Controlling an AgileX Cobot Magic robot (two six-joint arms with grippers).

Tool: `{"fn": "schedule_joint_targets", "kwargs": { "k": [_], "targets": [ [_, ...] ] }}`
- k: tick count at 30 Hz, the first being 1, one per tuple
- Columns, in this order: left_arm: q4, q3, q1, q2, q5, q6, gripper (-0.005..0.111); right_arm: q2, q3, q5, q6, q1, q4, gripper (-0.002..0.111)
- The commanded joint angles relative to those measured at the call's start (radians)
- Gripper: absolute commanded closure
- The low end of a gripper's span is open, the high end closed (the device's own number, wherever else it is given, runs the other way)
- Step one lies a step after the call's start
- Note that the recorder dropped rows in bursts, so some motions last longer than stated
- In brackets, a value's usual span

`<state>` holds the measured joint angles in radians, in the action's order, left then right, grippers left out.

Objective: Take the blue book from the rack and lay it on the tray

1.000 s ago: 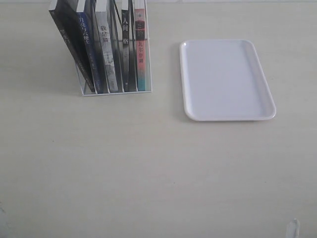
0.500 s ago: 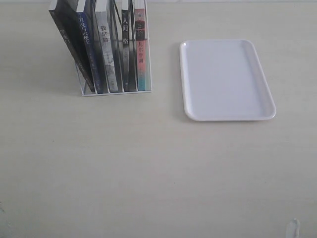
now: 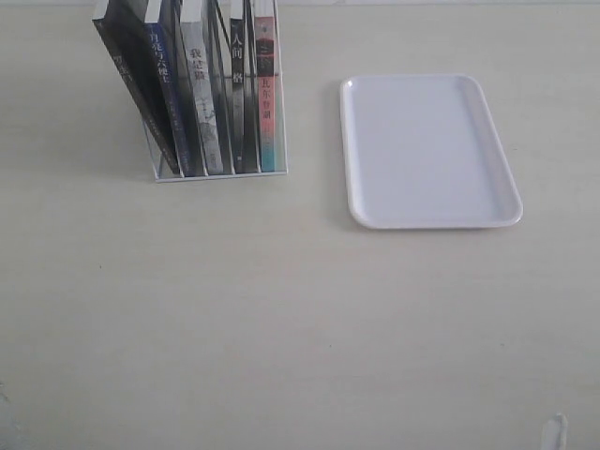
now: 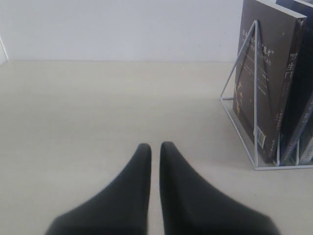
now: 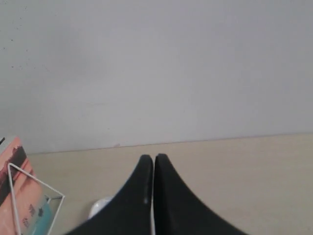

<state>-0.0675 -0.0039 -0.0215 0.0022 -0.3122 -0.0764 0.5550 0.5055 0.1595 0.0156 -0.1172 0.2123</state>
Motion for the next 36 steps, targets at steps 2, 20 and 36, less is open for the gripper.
{"fn": "schedule_joint_targets", "kwargs": {
  "k": [2, 20, 36],
  "targets": [
    [-0.002, 0.004, 0.008, -0.002, 0.006, 0.002, 0.101, 0.13, 0.007, -0.008, -0.006, -0.038, 0.148, 0.108],
    [-0.002, 0.004, 0.008, -0.002, 0.006, 0.002, 0.101, 0.768, 0.642, 0.318, 0.193, -0.568, 0.043, 0.108],
    [-0.002, 0.004, 0.008, -0.002, 0.006, 0.002, 0.101, 1.062, 1.037, 0.76, -0.616, -0.782, -0.685, 0.109]
  ]
}}
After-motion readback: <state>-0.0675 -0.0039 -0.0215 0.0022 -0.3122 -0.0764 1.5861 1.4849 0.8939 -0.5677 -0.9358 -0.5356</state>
